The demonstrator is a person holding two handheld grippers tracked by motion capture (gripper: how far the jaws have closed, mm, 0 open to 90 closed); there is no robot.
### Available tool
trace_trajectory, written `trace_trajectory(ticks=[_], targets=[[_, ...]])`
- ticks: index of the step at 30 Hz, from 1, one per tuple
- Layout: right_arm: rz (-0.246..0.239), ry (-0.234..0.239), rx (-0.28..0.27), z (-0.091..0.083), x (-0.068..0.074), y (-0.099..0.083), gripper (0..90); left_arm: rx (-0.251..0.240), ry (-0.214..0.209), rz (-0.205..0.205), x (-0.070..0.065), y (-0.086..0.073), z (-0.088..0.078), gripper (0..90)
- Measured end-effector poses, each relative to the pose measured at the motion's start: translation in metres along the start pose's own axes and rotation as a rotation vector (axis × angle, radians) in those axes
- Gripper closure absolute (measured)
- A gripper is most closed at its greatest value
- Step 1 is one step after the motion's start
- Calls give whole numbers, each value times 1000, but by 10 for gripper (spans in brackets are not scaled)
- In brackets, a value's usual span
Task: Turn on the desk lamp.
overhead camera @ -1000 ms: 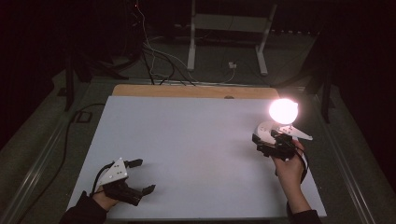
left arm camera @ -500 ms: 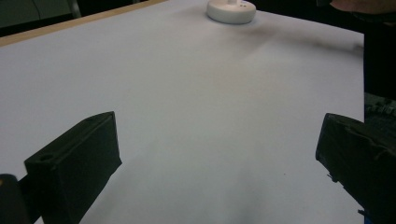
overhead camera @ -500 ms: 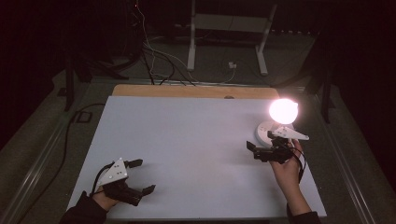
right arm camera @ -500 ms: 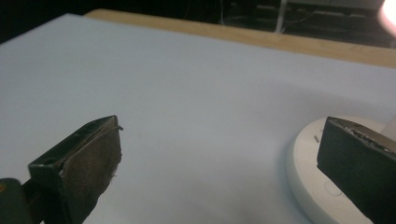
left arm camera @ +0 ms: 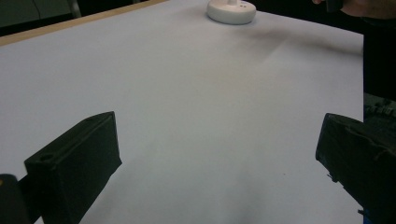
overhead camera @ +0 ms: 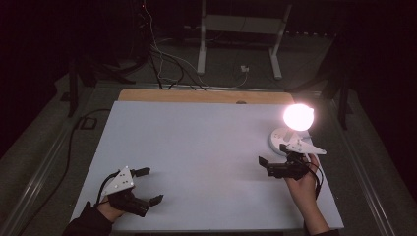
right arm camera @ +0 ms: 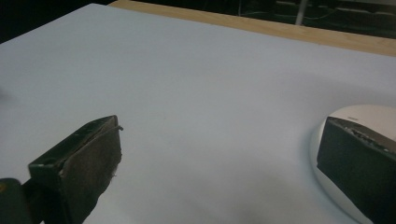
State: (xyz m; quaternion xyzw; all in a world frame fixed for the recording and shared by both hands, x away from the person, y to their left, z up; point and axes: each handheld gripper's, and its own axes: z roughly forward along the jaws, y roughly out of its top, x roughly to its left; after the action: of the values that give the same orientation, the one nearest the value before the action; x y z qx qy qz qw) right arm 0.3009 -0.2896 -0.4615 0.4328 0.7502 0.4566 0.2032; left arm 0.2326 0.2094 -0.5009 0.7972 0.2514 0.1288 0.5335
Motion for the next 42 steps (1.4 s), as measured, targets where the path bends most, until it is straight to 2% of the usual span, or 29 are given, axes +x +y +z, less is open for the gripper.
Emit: trace_trajectory(ticks=[7, 9, 15, 20, 27, 31, 42], targets=[[-33, 37, -2, -3, 8, -14, 0, 2, 0, 0, 0, 0, 0, 2], [-52, 44, 9, -3, 10, -22, 0, -3, -2, -3, 0, 0, 0, 3], [-67, 67, 30, -5, 14, -36, 0, 2, -2, -1, 0, 0, 0, 3], [-85, 80, 69, -9, 18, -49, 0, 1, -4, -1, 0, 0, 0, 3], [-116, 78, 92, -19, 17, -66, 0, 3, -5, 0, 0, 0, 1, 3], [-116, 72, 122, -24, 17, -75, 0, 2, -5, 0, -1, 0, 1, 3], [-165, 56, 122, -20, 18, -75, 0, 6, -4, -1, 0, 0, 2, 3]])
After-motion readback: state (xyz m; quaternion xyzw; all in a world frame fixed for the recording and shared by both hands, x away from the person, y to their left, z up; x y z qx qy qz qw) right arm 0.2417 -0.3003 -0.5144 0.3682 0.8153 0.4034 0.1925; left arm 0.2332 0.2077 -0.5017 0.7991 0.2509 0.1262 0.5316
